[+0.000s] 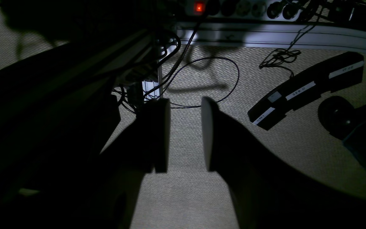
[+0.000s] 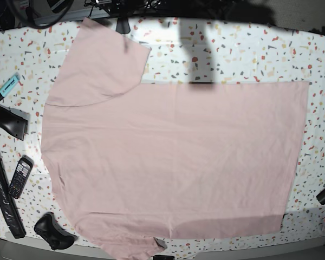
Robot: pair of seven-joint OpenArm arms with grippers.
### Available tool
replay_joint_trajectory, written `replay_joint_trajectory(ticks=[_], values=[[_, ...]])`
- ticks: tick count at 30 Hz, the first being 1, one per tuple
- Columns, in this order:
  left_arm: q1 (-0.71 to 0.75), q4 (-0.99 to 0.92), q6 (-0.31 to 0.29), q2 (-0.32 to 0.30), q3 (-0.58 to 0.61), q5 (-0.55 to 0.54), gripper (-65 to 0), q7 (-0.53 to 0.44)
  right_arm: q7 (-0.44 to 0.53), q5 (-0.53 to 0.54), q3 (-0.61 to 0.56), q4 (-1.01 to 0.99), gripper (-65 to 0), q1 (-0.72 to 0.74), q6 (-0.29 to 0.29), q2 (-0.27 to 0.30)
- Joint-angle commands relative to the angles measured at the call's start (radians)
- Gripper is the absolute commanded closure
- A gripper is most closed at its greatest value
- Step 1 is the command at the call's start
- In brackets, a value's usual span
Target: Fold the T-shirt properly
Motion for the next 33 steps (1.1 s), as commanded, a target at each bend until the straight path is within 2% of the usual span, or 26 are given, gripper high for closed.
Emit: replay_joint_trajectory(ticks=[1, 10, 15, 22, 26, 33], values=[[0.007, 0.010, -0.010, 0.003, 0.001, 0.000, -23.0, -0.005, 0.007, 0.003, 0.001, 0.008, -17.4, 0.000, 0.006, 0.003], [0.090, 0.121, -0.011, 0.002, 0.001, 0.002, -23.0, 0.000, 0.002, 0.003, 0.001, 0.034, -17.4, -0.033, 0.007, 0.026], [0.142, 0.188, -0.011, -0.007, 0.001, 0.091, -23.0, 0.003, -0.013, 0.003, 0.001, 0.116, -17.4, -0.108, 0.027, 0.077], [0.235, 0.342, -0.011, -0.062, 0.001, 0.071, -23.0, 0.106, -0.025, 0.007, 0.001, 0.319, -17.4, -0.280, 0.132, 0.182], [0.323, 0.489, -0.011, -0.106, 0.001, 0.004, -23.0, 0.203, -0.073, 0.094, 0.001, 0.500, -17.4, -0.411, 0.135, 0.253], [0.533, 0.794, -0.011, -0.201, 0.001, -0.057, -23.0, 0.208, -0.081, 0.117, 0.001, 0.918, -17.4, -0.697, 0.135, 0.412]])
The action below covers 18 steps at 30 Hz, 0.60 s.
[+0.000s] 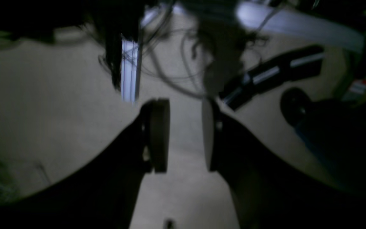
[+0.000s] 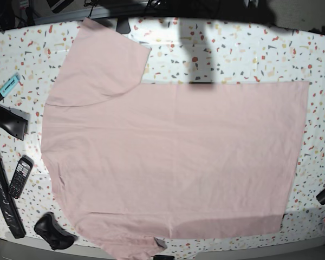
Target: Fold the T-shirt properly
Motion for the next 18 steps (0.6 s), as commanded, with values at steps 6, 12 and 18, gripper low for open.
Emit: replay_joint_trajectory(ticks=[6, 12, 18], values=[[0.190, 0.289, -0.004, -0.103, -0.001, 0.001, -23.0, -0.005, 0.013, 0.001, 0.012, 0.358, -17.4, -0.221, 0.010, 0.158], [0.328, 0.563, -0.003, -0.231, -0.001, 0.047, -23.0, 0.020, -0.092, -0.002, 0.093, 0.628, -17.4, -0.333, 0.010, 0.259], [0.402, 0.804, 0.051, -0.341, -0.001, 0.269, -23.0, 0.060, -0.150, -0.003, 0.232, 0.806, -17.4, -0.356, 0.010, 0.300]])
